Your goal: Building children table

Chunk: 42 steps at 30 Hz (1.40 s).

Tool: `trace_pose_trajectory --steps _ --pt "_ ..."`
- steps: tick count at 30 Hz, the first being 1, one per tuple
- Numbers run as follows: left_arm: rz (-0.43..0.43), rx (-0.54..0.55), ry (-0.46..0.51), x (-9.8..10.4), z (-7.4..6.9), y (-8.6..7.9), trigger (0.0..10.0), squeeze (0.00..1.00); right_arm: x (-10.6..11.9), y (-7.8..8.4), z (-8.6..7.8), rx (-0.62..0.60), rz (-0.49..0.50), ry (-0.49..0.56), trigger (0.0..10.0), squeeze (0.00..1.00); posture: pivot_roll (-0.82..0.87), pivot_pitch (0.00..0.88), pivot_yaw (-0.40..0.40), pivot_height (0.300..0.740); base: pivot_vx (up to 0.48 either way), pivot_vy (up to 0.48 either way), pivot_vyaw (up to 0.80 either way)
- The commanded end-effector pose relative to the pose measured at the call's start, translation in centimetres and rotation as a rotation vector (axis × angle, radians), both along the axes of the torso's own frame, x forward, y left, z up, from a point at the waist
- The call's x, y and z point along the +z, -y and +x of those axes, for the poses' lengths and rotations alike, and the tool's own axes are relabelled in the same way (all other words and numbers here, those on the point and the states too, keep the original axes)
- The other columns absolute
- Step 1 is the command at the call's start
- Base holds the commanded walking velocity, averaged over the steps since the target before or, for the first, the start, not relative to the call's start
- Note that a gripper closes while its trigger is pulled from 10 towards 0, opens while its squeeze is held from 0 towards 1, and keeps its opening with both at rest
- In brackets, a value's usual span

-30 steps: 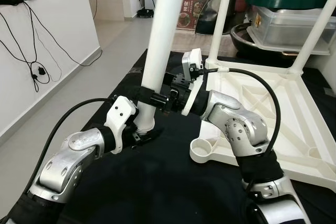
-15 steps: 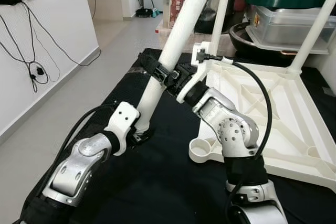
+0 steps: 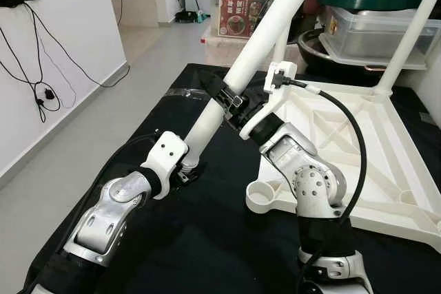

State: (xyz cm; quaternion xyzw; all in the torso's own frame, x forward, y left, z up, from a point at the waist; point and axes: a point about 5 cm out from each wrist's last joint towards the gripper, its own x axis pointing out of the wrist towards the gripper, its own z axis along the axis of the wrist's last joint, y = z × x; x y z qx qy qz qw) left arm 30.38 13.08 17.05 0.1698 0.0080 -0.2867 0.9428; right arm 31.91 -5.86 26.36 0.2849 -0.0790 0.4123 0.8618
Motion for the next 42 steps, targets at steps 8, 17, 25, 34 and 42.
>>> trace_pose_trajectory --steps 8,17,25,34,42 --pt "0.003 0.042 0.028 0.1 0.5 -0.6 10.0 1.00 0.1 -1.1 -1.0 0.091 0.014 -0.008 0.0 0.00 0.07 0.000 -0.023 0.740 0.000 0.000 0.00" --pt "-0.069 -0.047 0.012 0.5 -0.7 -0.6 10.0 1.00 0.8 0.0 0.0 0.045 -0.016 0.049 0.0 0.00 0.08 0.000 -0.023 0.740 0.000 0.000 0.00" --pt "-0.089 -0.105 0.011 0.8 -3.3 -0.8 10.0 0.00 2.9 5.6 3.3 -0.234 -0.167 0.184 0.0 0.00 0.10 0.000 -0.034 0.740 0.000 0.000 0.00" --pt "-0.074 -0.067 -0.005 0.0 -3.4 -1.2 10.0 0.00 4.2 7.0 4.0 -0.301 -0.224 0.261 0.0 0.00 0.10 0.000 -0.025 0.740 0.000 0.000 0.00" --pt "-0.041 -0.058 -0.055 -1.4 -4.7 -1.1 10.0 0.00 5.2 7.9 4.3 -0.255 -0.218 0.332 0.0 0.00 0.11 0.000 -0.035 0.740 0.000 0.000 0.00"
